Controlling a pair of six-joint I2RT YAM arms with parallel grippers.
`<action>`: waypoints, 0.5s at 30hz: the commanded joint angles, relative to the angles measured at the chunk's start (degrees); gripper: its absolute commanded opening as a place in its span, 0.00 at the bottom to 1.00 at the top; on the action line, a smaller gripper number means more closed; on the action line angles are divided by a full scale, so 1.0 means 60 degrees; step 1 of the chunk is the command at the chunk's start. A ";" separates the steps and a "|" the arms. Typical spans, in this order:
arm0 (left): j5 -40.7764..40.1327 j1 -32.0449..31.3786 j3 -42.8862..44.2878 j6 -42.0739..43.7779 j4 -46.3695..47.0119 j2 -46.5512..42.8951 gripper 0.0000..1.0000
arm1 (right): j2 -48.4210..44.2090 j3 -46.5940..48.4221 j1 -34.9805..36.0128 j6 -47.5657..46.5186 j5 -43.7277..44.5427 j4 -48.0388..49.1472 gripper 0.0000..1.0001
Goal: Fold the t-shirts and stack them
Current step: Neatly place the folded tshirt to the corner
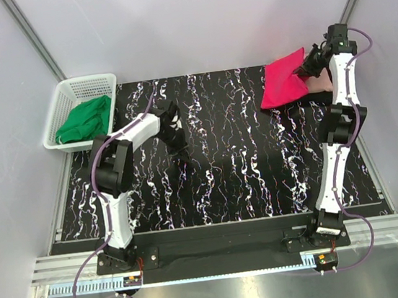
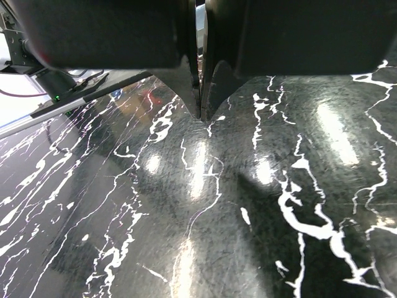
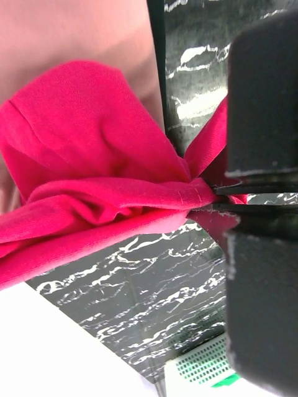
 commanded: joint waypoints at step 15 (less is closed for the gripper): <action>0.0364 -0.0267 0.0534 -0.0272 0.0134 0.0275 0.04 | -0.1087 0.0696 -0.0377 0.0271 -0.0225 0.1167 0.00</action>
